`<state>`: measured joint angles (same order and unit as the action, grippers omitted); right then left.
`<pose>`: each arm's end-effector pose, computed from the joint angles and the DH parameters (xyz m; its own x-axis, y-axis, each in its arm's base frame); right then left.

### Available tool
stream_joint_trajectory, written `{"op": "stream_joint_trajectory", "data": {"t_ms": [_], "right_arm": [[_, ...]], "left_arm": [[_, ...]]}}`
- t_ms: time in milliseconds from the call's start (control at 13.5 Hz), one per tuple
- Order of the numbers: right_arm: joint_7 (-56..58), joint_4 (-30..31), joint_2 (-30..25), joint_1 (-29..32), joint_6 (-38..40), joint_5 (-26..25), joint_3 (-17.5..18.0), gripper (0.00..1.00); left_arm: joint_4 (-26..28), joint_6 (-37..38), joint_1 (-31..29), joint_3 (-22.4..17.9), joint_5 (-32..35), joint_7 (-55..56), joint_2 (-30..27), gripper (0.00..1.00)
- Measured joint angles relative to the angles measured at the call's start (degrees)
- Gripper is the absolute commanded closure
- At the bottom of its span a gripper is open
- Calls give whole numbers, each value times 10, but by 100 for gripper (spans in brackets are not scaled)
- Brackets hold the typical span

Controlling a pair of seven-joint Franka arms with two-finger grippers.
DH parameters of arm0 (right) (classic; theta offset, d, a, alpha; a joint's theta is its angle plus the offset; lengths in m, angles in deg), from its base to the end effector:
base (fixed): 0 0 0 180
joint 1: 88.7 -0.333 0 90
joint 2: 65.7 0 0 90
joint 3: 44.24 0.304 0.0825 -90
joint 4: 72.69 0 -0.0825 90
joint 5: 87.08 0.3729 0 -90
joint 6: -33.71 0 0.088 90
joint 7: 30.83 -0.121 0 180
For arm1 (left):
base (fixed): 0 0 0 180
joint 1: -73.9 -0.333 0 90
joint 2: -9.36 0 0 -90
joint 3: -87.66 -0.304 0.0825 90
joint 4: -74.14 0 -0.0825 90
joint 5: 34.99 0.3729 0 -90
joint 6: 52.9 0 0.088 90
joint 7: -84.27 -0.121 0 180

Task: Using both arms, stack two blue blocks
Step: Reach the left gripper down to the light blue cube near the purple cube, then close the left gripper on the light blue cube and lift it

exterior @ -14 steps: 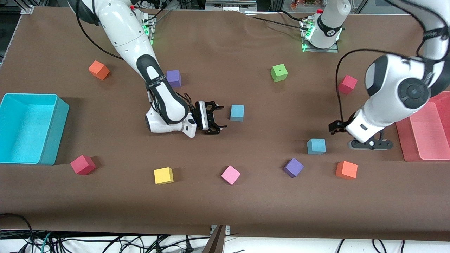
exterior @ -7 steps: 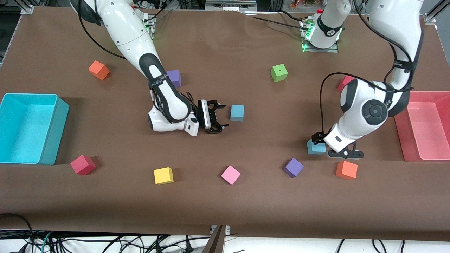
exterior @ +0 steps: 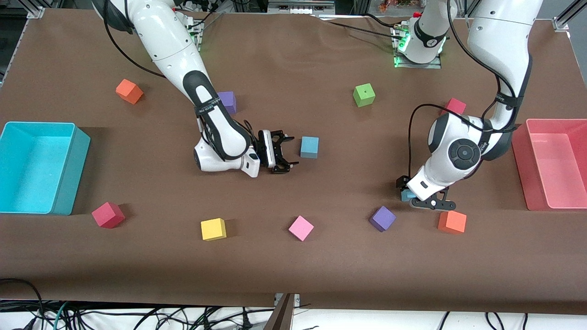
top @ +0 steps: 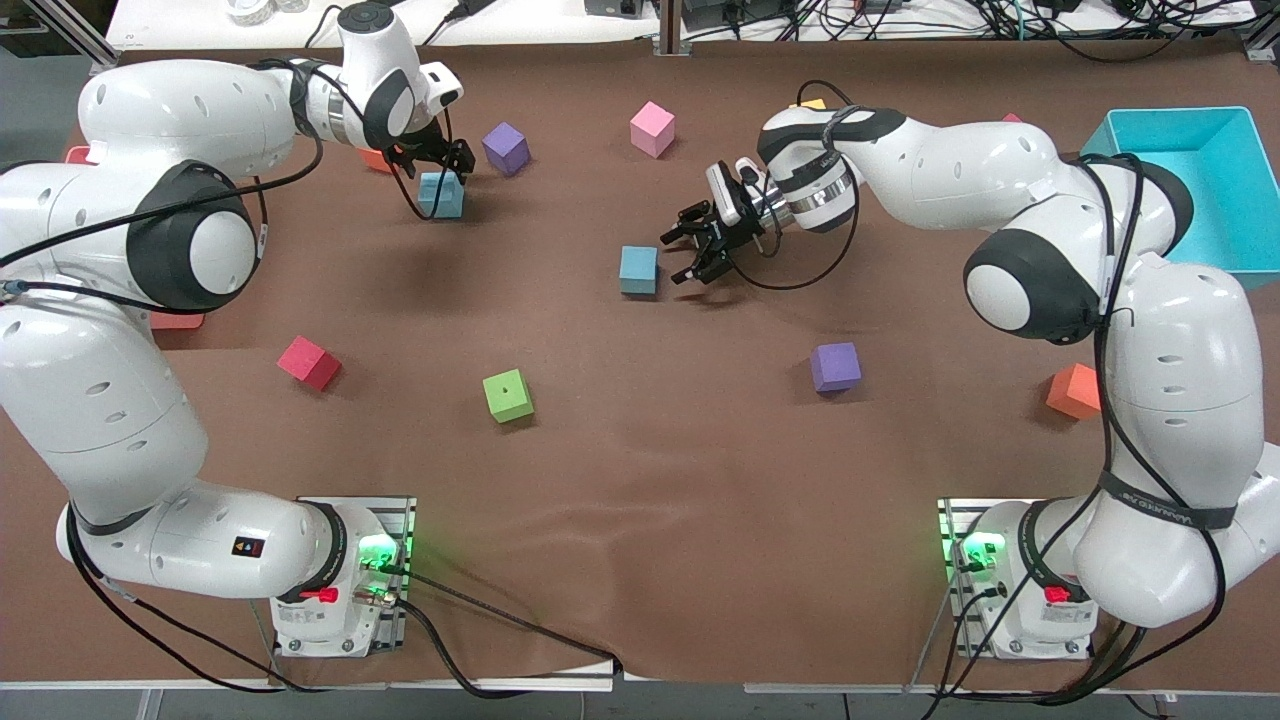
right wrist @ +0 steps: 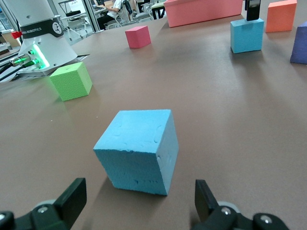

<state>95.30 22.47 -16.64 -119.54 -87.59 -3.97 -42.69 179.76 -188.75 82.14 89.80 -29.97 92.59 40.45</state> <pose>0.5141 0.3925 0.1009 0.0745 0.4977 0.8641 0.9613 0.1947 -0.1951 0.6199 -0.1106 0.2138 0.9956 -0.0937 -0.0093 -0.0940 -0.9947 -0.0426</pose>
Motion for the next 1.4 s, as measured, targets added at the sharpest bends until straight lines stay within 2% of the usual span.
{"op": "stream_joint_trajectory", "data": {"t_ms": [370, 444, 518, 739, 1183, 1405], "right_arm": [[5, 0, 0, 0, 0, 0, 0, 0], [5, 0, 0, 0, 0, 0, 0, 0], [5, 0, 0, 0, 0, 0, 0, 0], [7, 0, 0, 0, 0, 0, 0, 0], [8, 0, 0, -5, 0, 0, 0, 0], [9, 0, 1, -7, 0, 5, 0, 0]], "left_arm": [[0, -16, -1, -3, 0, 4, 23, 0], [0, -18, -1, -3, 0, 4, 27, 19], [0, -18, -1, -3, 0, 4, 30, 66], [1, -18, -1, -3, 0, 6, 34, 81], [-9, 2, -1, 0, -1, 8, 27, 82], [-56, 113, 2, 26, -30, 36, -3, 82]]}}
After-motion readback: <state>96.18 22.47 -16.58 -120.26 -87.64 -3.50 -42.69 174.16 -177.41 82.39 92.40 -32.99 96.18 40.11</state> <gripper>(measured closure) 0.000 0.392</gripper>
